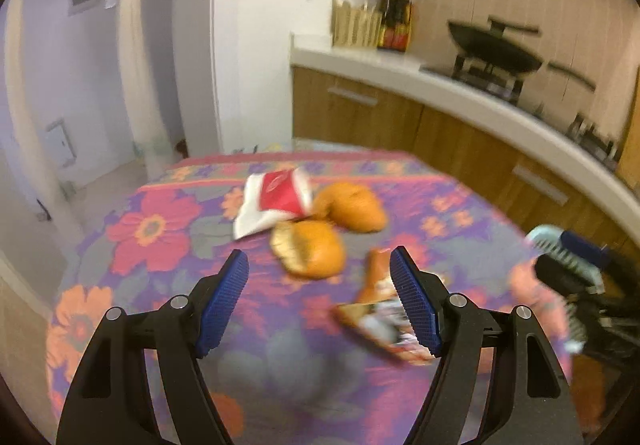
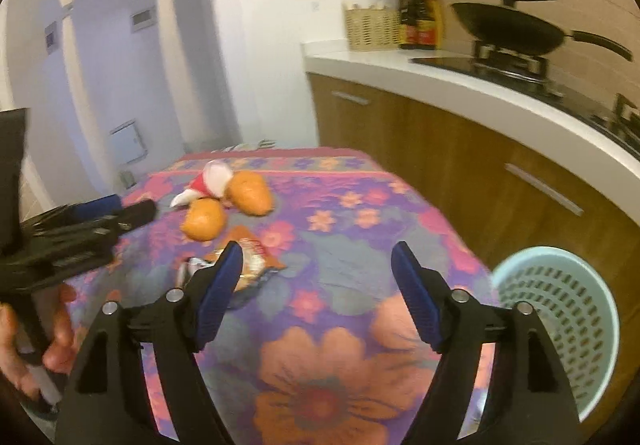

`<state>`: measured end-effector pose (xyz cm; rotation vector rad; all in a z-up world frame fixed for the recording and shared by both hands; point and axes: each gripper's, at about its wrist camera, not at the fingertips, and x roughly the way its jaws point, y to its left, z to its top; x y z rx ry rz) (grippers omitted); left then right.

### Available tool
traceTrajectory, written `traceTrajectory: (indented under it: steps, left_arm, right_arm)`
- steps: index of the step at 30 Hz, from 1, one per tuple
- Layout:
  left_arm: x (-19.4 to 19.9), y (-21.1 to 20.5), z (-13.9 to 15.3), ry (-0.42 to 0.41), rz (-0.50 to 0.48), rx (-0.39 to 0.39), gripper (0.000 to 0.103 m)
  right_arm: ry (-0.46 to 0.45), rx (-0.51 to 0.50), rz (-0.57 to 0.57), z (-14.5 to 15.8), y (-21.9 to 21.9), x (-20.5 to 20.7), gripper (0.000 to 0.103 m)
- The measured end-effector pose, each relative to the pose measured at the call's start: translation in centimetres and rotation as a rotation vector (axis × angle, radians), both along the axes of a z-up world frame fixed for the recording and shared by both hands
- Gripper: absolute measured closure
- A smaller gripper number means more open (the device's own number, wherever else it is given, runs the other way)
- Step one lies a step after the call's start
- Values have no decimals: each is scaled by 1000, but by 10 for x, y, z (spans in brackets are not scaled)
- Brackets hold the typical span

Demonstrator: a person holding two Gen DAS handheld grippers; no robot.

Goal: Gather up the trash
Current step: 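Move both tools back to the table toward the orange peels and snack bag, then grasp an orange peel with the left tool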

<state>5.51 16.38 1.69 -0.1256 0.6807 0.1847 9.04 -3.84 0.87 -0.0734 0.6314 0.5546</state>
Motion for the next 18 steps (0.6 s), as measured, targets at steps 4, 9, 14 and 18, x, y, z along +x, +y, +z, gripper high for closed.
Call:
traceTrajectory:
  steps: [4,9,14,18]
  left_arm:
    - [21,24,-24,74,-44,-125,33]
    - [41,32,-37,82,-92,-214,36]
    - [60,31,-47,106,-102,-199,45]
    - [69,30,-53,106,-106,-212,45]
  right_arm:
    - [11,-26,43,-9,28,1,30]
    - [19,-35,74,-19,47,2,30]
    - [26,-61,105,-29,61,4,30]
    - [21,-96,120,-33,69,3,30]
